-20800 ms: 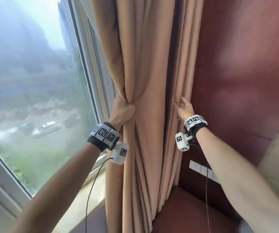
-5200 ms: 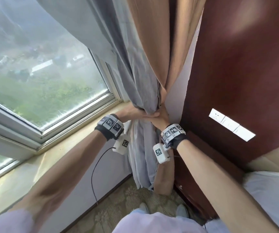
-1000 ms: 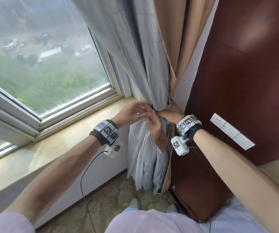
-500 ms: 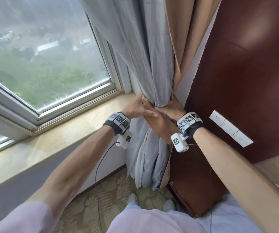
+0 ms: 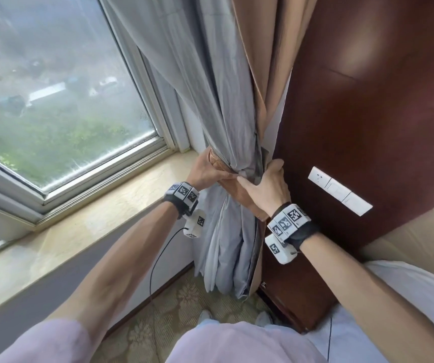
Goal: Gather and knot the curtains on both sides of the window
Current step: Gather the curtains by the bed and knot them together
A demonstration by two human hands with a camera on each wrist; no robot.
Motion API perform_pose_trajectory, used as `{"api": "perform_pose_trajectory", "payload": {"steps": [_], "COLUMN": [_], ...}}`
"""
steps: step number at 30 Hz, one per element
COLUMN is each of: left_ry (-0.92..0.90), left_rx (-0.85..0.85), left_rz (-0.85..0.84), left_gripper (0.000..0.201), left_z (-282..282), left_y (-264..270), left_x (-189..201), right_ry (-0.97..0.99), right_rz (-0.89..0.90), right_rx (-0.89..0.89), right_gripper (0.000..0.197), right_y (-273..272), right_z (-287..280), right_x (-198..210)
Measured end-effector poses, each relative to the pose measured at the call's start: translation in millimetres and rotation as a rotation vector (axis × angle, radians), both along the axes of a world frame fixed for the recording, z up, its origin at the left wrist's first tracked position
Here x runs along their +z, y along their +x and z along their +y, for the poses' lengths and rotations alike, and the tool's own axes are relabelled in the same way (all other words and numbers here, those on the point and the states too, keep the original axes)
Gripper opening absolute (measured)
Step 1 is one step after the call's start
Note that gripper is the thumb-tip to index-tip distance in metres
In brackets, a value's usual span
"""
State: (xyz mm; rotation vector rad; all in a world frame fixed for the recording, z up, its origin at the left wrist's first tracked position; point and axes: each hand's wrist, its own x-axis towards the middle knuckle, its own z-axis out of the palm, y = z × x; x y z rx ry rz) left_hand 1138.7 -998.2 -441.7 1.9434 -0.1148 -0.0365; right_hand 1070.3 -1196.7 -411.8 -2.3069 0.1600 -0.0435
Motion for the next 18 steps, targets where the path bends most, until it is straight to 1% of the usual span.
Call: {"api": "perform_pose_trajectory", "payload": {"steps": [2,5,7,9,10,11,12,14,16,18], "left_ry": [-0.026,-0.035,-0.030,-0.017,-0.018,-0.022,-0.022,-0.029,-0.028,-0.028], "left_rx": [0.004,0.006,-0.004,0.001,0.007,0.010,0.007,-0.016,-0.040,-0.078], "left_rz": [0.008,0.012,0.014,-0.007,-0.018,-0.028,-0.035,-0.037,-0.029,-0.020], "left_gripper": [0.085,0.089,0.094,0.091,0.088,0.084,0.082,0.079,0.075,0.073], "left_z": [1,4,4,3,2,0,0,-1,-1,-1], "left_y": [0,-2,-3,-7,-9,-11,-12,-14,-16,-20], "left_x": [-1,-1,-2,-3,-3,-4,-5,-4,-1,4], "right_ry": [0.017,0.146,0.205,0.195,0.150,0.085,0.025,-0.024,-0.001,0.042], "right_rz": [-0.003,-0.015,-0.063,-0.065,-0.032,0.003,0.020,-0.030,-0.130,-0.210], "right_rx": [0.018,0.041,0.043,0.087,0.134,0.191,0.250,0.362,0.419,0.417], "right_gripper": [0.074,0.061,0.063,0.063,0.060,0.053,0.042,0.019,0.011,0.005], "right_y": [-7,-11,-14,-18,-20,-23,-26,-34,-42,-49], "right_z": [-5,-14,-23,-30,-32,-33,-34,-34,-38,-46], "right_x": [-3,-10,-13,-16,-18,-19,-21,-21,-15,0]}}
